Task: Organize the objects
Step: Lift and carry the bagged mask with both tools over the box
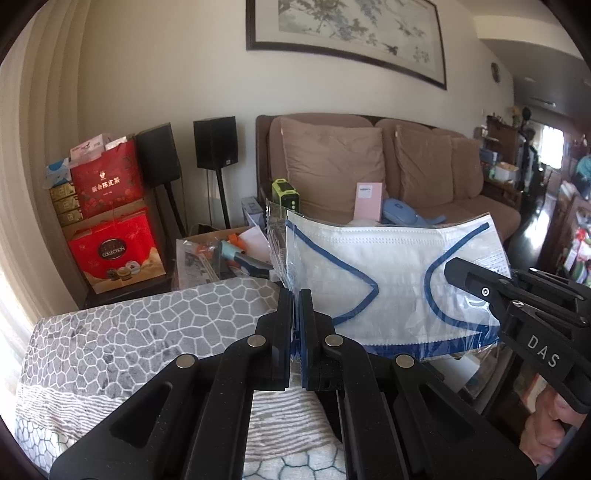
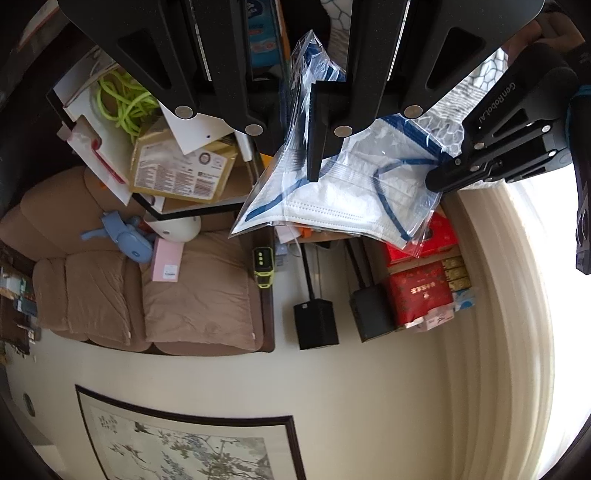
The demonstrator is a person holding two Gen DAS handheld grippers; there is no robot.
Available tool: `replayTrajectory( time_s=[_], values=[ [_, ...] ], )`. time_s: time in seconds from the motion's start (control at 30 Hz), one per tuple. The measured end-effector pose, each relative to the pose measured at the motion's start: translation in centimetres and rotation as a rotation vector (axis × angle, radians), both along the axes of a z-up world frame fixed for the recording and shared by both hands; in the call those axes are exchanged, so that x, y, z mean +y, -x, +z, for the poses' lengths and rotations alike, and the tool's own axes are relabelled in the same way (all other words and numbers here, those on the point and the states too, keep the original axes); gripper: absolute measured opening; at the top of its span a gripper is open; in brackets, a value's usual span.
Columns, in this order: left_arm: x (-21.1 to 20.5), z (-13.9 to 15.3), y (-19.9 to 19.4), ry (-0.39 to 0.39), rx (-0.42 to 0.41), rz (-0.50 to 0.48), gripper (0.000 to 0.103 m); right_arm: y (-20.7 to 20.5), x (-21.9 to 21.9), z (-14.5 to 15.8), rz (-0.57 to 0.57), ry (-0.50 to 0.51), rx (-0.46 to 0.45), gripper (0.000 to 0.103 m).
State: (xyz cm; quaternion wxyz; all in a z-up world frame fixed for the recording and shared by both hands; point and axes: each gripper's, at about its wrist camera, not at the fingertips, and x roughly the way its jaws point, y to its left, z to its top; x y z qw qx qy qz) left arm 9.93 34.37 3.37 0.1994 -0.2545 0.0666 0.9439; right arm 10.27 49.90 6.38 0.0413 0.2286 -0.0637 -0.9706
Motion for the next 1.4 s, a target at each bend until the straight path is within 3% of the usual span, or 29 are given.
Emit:
replayTrajectory(
  time_s=[1.4],
  values=[
    [7.9,1.5,0.1,-0.029,-0.003,-0.128,0.003,-1.0,6.9,0.6,-0.147,0.044,0.004,0.007]
  ],
)
